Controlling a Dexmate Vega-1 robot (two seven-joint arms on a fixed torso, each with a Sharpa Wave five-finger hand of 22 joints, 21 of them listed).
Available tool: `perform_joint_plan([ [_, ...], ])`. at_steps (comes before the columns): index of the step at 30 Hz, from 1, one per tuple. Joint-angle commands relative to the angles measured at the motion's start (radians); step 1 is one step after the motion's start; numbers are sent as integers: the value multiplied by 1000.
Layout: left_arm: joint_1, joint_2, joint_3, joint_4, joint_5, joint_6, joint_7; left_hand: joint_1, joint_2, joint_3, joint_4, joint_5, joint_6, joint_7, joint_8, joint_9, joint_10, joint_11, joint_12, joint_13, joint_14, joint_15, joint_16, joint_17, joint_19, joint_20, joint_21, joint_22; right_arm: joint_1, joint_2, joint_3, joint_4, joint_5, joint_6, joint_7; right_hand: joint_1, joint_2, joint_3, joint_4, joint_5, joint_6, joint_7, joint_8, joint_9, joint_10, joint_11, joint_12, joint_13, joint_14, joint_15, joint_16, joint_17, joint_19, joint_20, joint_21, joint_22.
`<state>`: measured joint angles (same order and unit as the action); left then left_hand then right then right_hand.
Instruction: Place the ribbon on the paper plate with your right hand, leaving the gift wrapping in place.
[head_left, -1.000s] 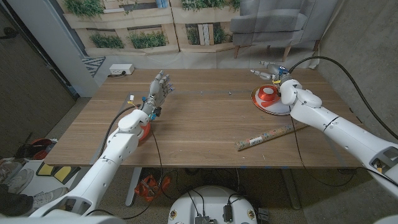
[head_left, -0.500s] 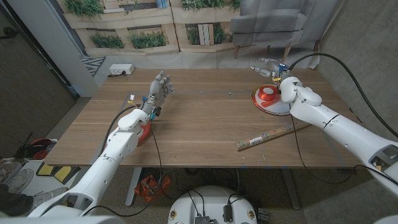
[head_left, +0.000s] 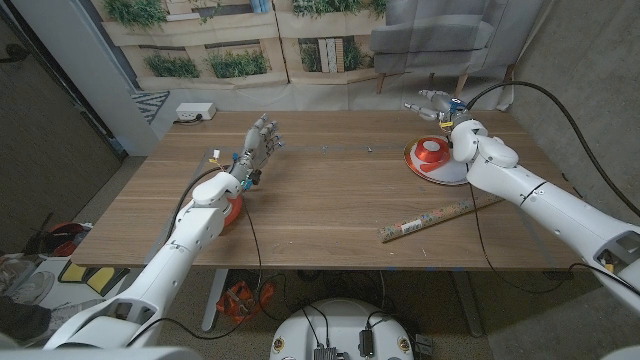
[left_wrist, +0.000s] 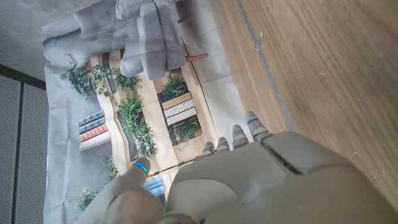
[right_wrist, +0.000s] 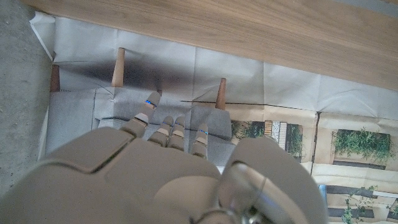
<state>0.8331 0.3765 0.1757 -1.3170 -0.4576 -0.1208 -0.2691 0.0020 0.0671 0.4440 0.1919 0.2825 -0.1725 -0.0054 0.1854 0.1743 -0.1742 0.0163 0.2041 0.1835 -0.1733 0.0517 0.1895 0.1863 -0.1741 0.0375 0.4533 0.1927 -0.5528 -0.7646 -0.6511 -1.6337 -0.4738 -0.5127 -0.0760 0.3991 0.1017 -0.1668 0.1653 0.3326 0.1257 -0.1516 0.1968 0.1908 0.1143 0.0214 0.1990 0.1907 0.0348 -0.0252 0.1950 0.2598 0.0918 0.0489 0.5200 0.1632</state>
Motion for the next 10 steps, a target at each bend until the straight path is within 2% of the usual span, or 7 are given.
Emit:
perform_joint_plan([
  [1, -25, -16, 9, 40, 11, -2, -51, 0, 111, -2, 0, 7, -105, -7, 0, 6, -230, 5, 1, 5, -225, 6, 5, 3, -184, 4, -1, 5, -52, -28, 22, -71, -7, -39, -14, -7, 2, -8, 0, 3, 9, -4, 9, 1, 9, -5, 4, 0, 0, -1, 3, -1, 7, -1, -5, 3],
  [10, -27, -29, 4, 53, 18, -5, -52, 0, 111, -2, 0, 7, -106, -7, 0, 6, -232, 5, 1, 5, -226, 7, 5, 3, -184, 5, -2, 5, -69, -35, 32, -76, 0, -22, -30, -8, 4, -8, -4, 5, 9, -2, 8, 1, 7, -6, 2, 0, 2, -3, 3, -7, 12, -3, -9, 3],
])
